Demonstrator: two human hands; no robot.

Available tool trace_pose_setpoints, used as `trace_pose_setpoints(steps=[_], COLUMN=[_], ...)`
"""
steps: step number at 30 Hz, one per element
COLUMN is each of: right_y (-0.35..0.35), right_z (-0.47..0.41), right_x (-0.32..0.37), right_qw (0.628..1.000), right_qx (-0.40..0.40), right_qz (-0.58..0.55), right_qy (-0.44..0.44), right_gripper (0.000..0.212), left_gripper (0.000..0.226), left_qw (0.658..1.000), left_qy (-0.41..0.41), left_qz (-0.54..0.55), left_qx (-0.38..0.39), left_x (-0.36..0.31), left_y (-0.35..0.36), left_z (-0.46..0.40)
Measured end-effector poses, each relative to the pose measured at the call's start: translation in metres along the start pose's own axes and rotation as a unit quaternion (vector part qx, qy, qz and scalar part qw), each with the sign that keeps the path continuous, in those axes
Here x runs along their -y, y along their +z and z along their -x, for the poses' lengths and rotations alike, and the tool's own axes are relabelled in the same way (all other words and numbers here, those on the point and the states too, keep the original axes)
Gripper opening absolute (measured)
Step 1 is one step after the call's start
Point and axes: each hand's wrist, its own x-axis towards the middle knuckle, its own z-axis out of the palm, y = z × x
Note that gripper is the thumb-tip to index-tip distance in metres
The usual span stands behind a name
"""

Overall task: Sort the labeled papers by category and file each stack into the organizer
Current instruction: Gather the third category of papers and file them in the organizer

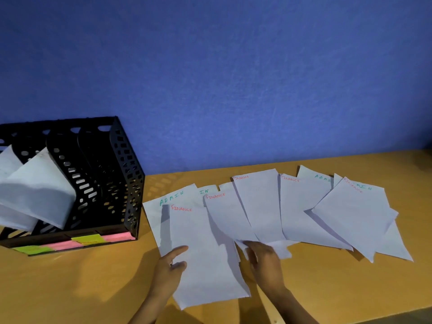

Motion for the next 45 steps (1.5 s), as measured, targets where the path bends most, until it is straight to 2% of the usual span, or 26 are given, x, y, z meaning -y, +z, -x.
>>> trace_pose_setpoints(steps=[5,9,12,14,16,18,20,21,23,25,29,33,36,40,42,45], right_y=[0.01,0.023,0.028,0.025,0.017,0.008,0.002,0.002,0.003,0.004,0.004,-0.001,-0.007,-0.027,-0.043,-0.071], right_z=[0.011,0.02,0.023,0.021,0.016,0.009,0.0,-0.006,-0.016,-0.025,-0.04,-0.051,-0.057,-0.066,-0.073,-0.082], right_x=[0.043,0.053,0.051,0.046,0.035,0.019,-0.004,-0.019,-0.044,-0.06,-0.07,-0.067,-0.058,-0.049,-0.047,-0.051], right_qw=[0.985,0.973,0.959,0.953,0.957,0.971,0.987,0.994,0.988,0.969,0.959,0.958,0.963,0.969,0.96,0.941], right_qx=[-0.008,0.064,0.135,0.169,0.153,0.08,0.0,-0.006,0.078,0.152,0.167,0.117,0.067,-0.061,-0.126,-0.198], right_qz=[-0.154,-0.176,-0.215,-0.228,-0.224,-0.218,-0.16,-0.092,0.05,0.131,0.169,0.18,0.147,0.077,0.029,-0.015], right_qy=[-0.079,-0.136,-0.124,-0.106,-0.102,-0.062,0.022,0.057,0.119,0.143,0.156,0.192,0.217,0.228,0.249,0.273], right_gripper=[0.023,0.021,0.022,0.032,0.038,0.033,0.031,0.034,0.05,0.061,0.058,0.041,0.029,0.016,0.018,0.018], left_gripper=[0.035,0.016,0.024,0.02,0.009,0.013,0.017,0.019,0.024,0.026,0.027,0.025,0.03,0.049,0.057,0.071], left_qw=[0.998,0.989,0.997,0.998,0.998,0.997,0.996,0.996,0.996,0.996,0.995,0.992,0.991,0.987,0.983,0.982], left_qy=[-0.037,-0.066,-0.01,0.018,0.024,0.03,0.041,0.047,0.052,0.06,0.085,0.114,0.117,0.138,0.147,0.149], left_qz=[0.051,0.125,0.061,0.017,-0.009,-0.026,-0.034,-0.032,-0.019,-0.005,0.014,0.013,-0.008,0.06,0.105,0.112], left_qx=[-0.012,-0.044,-0.048,-0.058,-0.066,-0.066,-0.071,-0.073,-0.07,-0.062,-0.045,-0.053,-0.068,-0.046,-0.022,0.002], left_x=[-0.002,-0.016,-0.019,-0.02,-0.022,-0.024,-0.027,-0.029,-0.034,-0.039,-0.048,-0.062,-0.076,-0.094,-0.099,-0.1], left_y=[0.012,0.025,0.028,0.029,0.027,0.023,0.018,0.016,0.01,0.004,-0.003,-0.005,-0.007,0.004,0.016,0.036], left_z=[-0.004,-0.003,-0.001,0.0,0.0,-0.003,-0.005,-0.004,-0.003,-0.001,-0.001,-0.001,-0.006,-0.018,-0.022,-0.027])
